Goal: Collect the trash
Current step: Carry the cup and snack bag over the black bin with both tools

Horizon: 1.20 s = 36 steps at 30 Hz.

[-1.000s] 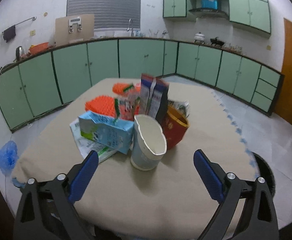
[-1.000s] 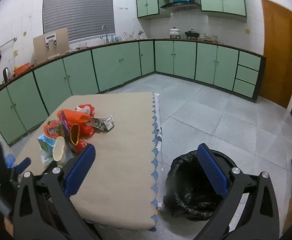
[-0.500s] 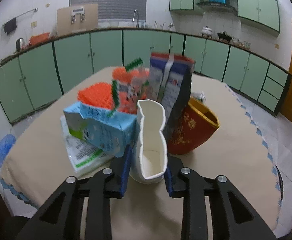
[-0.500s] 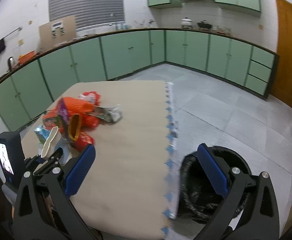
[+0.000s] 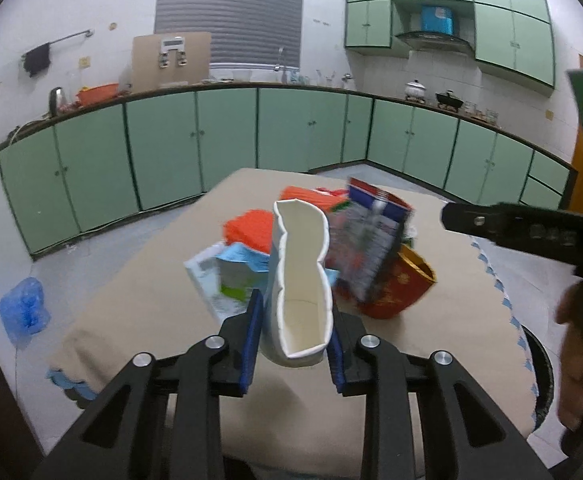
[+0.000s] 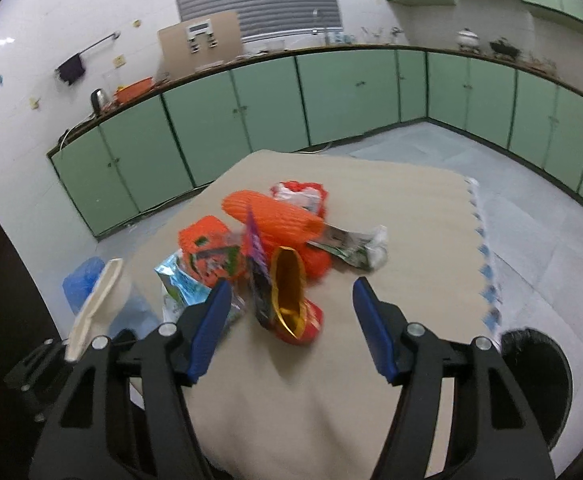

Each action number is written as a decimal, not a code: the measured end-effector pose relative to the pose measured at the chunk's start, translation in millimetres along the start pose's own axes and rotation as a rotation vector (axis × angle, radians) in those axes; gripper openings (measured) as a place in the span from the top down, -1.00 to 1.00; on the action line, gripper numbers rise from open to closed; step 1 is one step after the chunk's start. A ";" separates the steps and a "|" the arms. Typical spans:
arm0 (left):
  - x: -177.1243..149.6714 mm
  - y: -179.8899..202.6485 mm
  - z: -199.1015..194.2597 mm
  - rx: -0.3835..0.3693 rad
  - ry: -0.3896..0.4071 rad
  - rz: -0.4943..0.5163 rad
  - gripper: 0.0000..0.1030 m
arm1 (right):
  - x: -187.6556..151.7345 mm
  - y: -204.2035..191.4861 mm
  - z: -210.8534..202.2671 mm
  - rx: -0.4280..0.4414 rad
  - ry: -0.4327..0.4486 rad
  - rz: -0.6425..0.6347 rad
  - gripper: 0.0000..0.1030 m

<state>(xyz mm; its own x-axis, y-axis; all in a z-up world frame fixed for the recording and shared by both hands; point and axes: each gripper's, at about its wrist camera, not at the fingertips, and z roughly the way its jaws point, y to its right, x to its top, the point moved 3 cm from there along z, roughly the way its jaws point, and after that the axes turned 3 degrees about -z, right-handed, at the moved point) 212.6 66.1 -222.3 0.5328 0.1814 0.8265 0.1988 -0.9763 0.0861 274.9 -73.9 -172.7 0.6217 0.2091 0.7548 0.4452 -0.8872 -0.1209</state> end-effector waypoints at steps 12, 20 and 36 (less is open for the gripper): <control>9.4 -28.4 6.7 0.049 -0.005 -0.023 0.43 | 12.9 -13.0 58.6 0.067 -0.076 -0.011 0.99; 11.0 -30.3 -4.5 0.048 0.017 -0.025 0.43 | 32.9 -18.3 11.0 0.099 0.022 -0.012 1.00; 1.9 60.3 -40.0 -0.125 0.006 0.109 0.43 | -29.0 107.8 -177.5 -0.156 0.176 0.175 1.00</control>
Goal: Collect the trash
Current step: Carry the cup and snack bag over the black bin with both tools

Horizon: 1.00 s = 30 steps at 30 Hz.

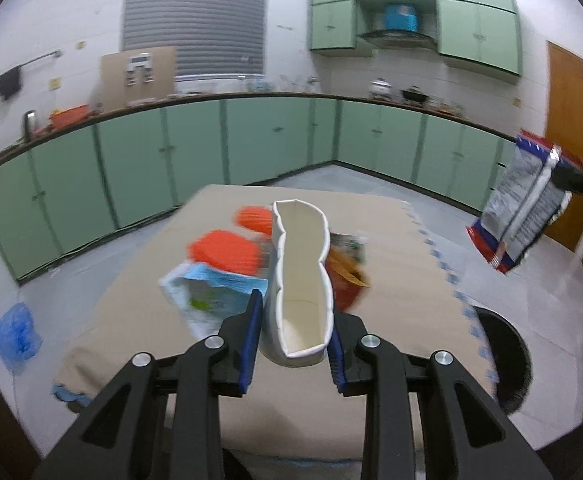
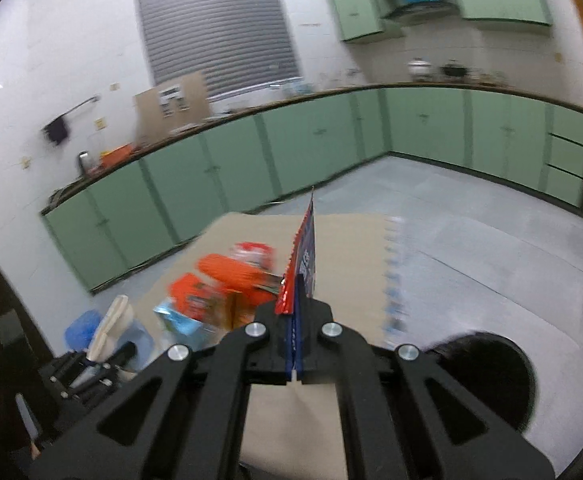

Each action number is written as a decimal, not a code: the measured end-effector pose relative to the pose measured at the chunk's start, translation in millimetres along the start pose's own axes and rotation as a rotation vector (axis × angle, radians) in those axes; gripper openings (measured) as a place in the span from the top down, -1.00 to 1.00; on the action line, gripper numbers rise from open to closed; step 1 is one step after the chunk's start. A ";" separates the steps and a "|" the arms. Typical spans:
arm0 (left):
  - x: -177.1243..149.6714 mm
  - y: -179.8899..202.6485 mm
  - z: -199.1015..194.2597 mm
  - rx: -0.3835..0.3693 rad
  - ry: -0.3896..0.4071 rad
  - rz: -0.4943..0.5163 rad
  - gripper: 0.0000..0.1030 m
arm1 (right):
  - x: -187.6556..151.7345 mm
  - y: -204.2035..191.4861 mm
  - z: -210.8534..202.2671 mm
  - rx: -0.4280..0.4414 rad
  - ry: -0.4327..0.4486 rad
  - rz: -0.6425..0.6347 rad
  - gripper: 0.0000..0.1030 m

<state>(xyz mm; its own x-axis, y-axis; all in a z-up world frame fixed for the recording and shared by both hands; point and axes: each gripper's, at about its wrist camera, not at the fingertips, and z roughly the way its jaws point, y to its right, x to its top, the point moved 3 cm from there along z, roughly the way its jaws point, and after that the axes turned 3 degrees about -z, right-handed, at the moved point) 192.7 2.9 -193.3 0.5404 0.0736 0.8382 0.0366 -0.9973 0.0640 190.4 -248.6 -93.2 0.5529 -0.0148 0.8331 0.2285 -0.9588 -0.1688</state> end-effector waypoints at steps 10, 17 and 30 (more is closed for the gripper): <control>-3.7 154.5 20.5 -0.289 -0.055 0.188 0.43 | -81.3 140.9 -35.1 -0.229 -0.050 0.235 1.00; -11.5 230.9 59.3 -0.403 -0.118 0.275 0.42 | -122.7 186.3 -34.0 -0.309 -0.081 0.301 1.00; -68.0 324.6 153.4 -0.406 -0.307 0.397 0.38 | -169.7 249.7 37.8 -0.363 -0.204 0.373 1.00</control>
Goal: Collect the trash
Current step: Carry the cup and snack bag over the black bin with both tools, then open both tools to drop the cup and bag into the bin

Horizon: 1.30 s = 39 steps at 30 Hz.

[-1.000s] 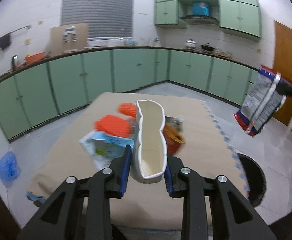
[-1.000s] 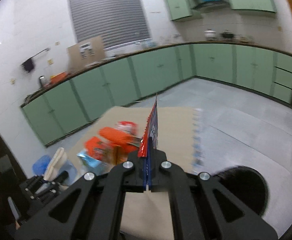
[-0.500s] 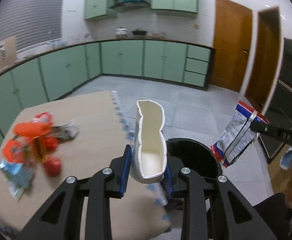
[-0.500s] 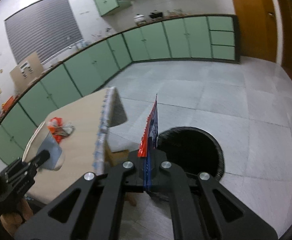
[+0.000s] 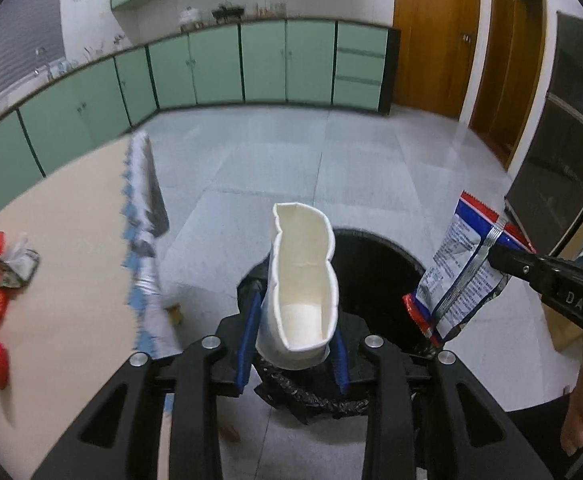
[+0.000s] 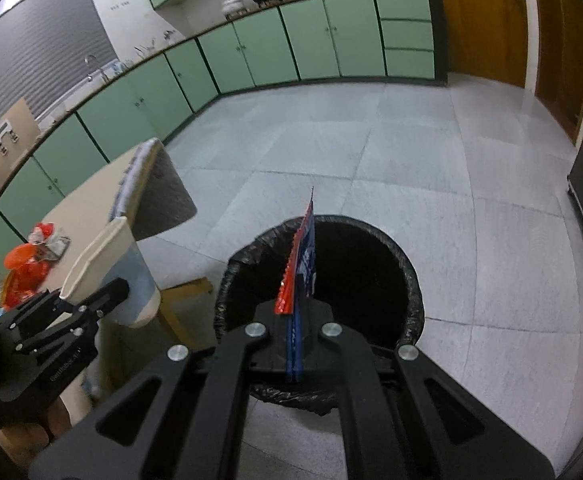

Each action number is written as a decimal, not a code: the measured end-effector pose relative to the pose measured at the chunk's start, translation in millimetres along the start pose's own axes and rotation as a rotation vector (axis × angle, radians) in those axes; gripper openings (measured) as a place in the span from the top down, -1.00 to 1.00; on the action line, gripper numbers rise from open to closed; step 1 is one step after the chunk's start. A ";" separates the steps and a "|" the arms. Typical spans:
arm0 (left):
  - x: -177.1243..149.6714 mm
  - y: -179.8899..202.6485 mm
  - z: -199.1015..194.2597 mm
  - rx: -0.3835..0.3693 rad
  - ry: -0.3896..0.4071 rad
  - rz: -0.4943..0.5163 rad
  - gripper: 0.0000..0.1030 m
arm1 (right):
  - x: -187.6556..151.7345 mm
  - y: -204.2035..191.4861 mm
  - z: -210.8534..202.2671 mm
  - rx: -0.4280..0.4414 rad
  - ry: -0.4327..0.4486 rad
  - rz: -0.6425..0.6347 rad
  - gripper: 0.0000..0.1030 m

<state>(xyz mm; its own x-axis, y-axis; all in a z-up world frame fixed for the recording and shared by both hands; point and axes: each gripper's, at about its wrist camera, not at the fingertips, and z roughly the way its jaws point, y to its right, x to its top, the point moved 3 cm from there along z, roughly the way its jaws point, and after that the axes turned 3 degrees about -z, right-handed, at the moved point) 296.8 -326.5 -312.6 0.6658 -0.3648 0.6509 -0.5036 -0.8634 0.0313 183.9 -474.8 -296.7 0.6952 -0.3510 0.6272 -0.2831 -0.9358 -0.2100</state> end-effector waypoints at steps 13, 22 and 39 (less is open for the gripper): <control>27.6 25.3 95.1 0.015 -0.134 0.022 0.07 | 15.5 25.7 69.9 -0.037 -0.105 0.090 0.73; 34.1 18.2 89.6 0.032 -0.108 -0.007 -0.22 | 17.8 31.0 52.1 -0.056 -0.069 0.123 0.26; -57.7 -156.2 -148.6 0.480 0.271 -0.346 -0.48 | 5.0 -155.1 -91.2 0.218 0.138 -0.202 -0.02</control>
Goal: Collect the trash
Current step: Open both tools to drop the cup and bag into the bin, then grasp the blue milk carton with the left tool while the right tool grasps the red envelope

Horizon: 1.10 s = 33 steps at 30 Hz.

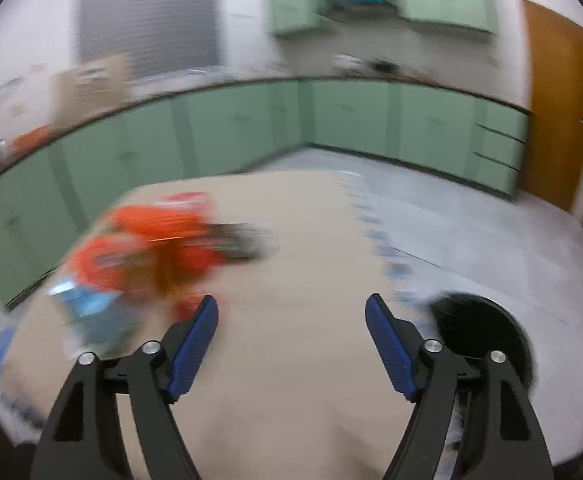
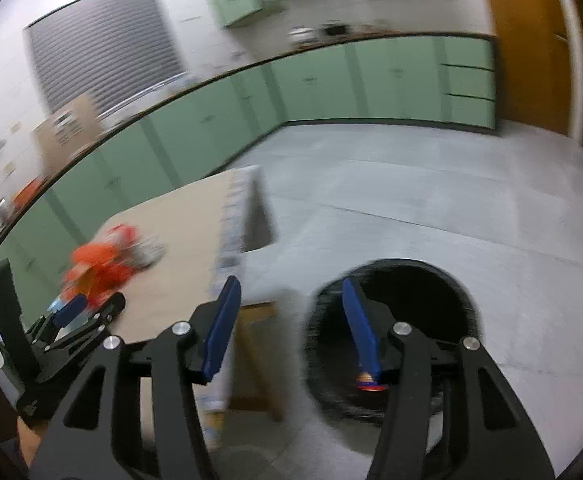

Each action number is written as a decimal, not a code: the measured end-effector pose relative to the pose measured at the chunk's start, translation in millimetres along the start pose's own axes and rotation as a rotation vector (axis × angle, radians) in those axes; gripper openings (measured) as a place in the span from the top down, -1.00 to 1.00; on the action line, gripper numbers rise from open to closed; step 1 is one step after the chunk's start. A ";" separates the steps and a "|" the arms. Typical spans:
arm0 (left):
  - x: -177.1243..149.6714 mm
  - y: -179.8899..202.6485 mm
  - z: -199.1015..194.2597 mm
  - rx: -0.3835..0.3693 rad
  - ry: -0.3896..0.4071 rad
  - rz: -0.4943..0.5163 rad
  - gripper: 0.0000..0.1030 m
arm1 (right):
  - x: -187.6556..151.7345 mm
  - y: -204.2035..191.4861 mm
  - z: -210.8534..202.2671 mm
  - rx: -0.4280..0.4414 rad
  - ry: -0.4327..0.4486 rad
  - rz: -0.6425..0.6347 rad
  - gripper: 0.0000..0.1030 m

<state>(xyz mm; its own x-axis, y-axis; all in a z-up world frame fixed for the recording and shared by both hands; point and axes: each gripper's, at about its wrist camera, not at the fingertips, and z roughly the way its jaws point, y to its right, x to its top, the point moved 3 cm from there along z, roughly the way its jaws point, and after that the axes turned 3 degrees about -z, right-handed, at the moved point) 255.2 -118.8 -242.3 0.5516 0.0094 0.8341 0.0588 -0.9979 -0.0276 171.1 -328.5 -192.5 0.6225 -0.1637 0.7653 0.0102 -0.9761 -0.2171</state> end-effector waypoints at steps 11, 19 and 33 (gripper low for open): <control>-11.8 -119.8 32.9 0.395 0.029 -0.240 -0.57 | 5.9 -91.7 20.5 0.133 -0.063 -0.126 -0.03; -6.6 -132.2 88.7 0.436 -0.025 -0.323 -0.56 | 6.6 -99.4 38.9 0.140 -0.087 -0.128 -0.04; -27.4 -178.5 52.6 0.304 -0.047 -0.314 0.26 | -0.7 -154.1 60.3 0.217 -0.132 -0.183 -0.05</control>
<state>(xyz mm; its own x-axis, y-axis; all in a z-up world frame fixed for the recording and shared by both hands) 273.4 62.4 -289.2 0.5044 0.3192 0.8023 0.4681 -0.8819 0.0565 216.2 -169.4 -196.1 0.6912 0.0458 0.7212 0.2894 -0.9320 -0.2182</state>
